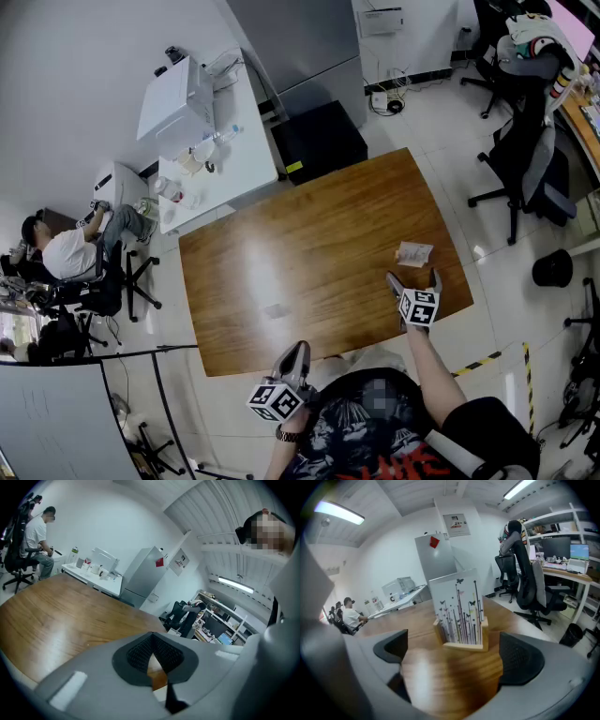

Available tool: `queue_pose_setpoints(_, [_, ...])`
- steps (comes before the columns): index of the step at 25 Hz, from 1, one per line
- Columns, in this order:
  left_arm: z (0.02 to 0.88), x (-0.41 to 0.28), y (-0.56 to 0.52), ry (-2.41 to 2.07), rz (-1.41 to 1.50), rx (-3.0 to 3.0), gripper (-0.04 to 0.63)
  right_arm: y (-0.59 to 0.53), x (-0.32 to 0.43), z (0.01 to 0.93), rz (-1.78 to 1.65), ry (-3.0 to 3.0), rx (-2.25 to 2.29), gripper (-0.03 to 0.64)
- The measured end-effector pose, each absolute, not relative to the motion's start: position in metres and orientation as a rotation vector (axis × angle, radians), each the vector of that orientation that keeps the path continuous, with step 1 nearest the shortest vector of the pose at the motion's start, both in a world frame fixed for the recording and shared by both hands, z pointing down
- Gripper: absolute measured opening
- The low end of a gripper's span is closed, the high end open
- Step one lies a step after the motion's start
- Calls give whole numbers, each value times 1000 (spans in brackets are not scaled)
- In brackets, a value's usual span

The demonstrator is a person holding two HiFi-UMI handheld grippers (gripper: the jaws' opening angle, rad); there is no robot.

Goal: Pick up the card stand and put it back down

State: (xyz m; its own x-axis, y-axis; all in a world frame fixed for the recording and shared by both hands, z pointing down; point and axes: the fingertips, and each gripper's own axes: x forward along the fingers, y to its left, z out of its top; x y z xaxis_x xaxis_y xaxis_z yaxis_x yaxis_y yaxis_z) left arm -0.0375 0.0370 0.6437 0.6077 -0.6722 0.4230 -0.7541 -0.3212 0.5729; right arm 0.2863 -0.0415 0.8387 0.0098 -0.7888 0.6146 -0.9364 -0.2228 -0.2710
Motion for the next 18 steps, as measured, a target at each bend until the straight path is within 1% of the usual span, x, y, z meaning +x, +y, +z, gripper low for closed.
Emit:
queue_pose_setpoints(3, [638, -43, 40, -1177, 155, 2052, -3, -74, 315, 851, 1009, -1711, 2113, 580])
queue_pose_setpoints(6, [633, -50, 45, -1206, 174, 2040, -3, -85, 342, 862, 930, -1629, 2106, 580])
queue_pose_setpoints(8, [633, -62, 48, -1229, 185, 2029, -3, -91, 344, 870, 885, -1584, 2058, 574])
queue_pose_setpoints(9, [636, -70, 48, -1239, 189, 2019, -3, -97, 342, 875, 862, -1578, 2039, 552])
queue_pose_setpoints(11, [643, -85, 49, -1246, 194, 1997, -3, -107, 335, 879, 820, -1597, 2026, 546])
queue_pose_setpoints(14, [650, -101, 44, -1234, 175, 1981, -3, -107, 323, 861, 763, -1655, 2059, 541])
queue_pose_setpoints(18, [649, -116, 25, -1204, 119, 2000, -3, -84, 310, 797, 676, -1703, 2146, 540])
